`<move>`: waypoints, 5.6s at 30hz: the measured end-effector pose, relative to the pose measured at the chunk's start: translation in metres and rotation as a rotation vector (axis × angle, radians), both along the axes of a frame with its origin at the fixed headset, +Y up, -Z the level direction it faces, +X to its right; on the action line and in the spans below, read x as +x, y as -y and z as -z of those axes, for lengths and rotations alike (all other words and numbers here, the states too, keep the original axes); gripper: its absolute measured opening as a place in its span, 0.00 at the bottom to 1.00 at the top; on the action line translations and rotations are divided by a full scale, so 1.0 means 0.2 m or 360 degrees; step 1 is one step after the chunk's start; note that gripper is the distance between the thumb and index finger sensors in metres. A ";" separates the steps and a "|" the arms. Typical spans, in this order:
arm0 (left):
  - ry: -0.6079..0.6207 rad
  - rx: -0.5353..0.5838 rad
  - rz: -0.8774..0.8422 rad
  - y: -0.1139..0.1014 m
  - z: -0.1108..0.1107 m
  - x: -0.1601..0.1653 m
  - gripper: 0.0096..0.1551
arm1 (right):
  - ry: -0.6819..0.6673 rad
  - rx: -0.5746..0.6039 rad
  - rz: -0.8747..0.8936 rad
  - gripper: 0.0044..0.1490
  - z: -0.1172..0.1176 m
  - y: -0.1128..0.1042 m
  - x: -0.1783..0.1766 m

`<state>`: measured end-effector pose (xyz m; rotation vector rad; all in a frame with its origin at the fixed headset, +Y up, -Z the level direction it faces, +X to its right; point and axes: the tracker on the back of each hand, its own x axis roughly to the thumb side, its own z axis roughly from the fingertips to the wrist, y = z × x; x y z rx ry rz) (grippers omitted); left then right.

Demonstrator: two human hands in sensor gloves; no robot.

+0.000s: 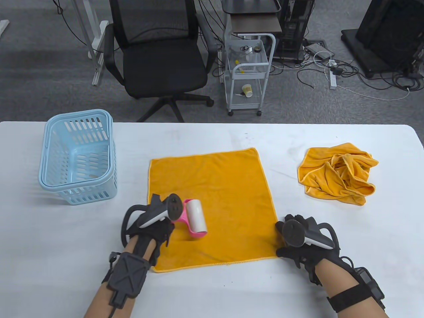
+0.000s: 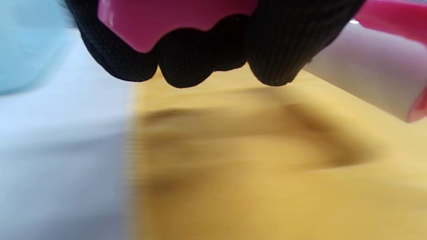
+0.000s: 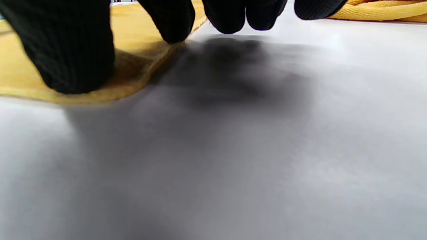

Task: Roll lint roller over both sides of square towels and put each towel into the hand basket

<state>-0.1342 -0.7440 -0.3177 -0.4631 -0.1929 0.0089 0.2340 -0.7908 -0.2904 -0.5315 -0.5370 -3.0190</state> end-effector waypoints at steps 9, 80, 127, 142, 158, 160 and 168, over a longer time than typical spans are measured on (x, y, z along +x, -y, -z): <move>0.0240 -0.0023 0.0244 0.11 -0.05 0.24 0.28 | -0.0003 0.0003 -0.0003 0.57 0.00 0.00 0.00; 0.0377 0.0202 0.0084 -0.11 -0.46 -0.39 0.16 | -0.0122 -0.0122 0.0494 0.24 0.01 -0.26 0.08; -0.0591 0.0426 0.0214 0.02 0.44 -0.39 0.30 | 0.0948 0.0311 0.0398 0.40 0.82 -0.22 -0.02; -0.0686 -0.0028 0.0227 -0.07 -0.07 -1.01 0.62 | 0.0220 0.0012 0.0144 0.63 0.31 -0.24 0.03; -0.0720 0.0094 0.0007 0.07 -0.17 -0.96 0.26 | 0.0113 -0.0096 -0.0090 0.64 0.08 -0.03 0.09; -0.0501 0.0171 -0.0016 -0.03 -0.16 -0.77 0.26 | 0.0117 -0.0111 -0.0066 0.64 0.08 -0.03 0.09; 0.0307 0.0136 -0.0225 -0.10 -0.24 0.20 0.28 | 0.0121 -0.0118 -0.0042 0.63 0.08 -0.02 0.10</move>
